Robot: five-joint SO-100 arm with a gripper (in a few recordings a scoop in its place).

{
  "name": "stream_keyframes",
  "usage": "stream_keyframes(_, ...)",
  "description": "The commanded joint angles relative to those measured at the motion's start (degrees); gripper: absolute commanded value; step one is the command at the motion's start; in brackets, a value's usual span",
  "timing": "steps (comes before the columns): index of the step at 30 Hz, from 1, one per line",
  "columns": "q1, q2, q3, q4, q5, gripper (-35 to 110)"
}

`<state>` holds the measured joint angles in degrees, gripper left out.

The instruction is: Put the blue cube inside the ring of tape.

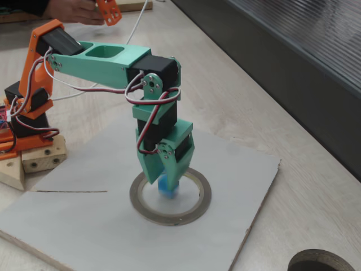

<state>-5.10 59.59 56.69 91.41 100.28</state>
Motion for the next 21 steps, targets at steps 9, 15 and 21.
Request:
stream_keyframes(9,-0.53,1.14,-0.70,1.05,0.44,42)
stream_keyframes(15,-0.53,1.23,-0.70,0.44,0.35,42)
stream_keyframes(21,-0.53,1.23,-0.62,0.97,0.44,41)
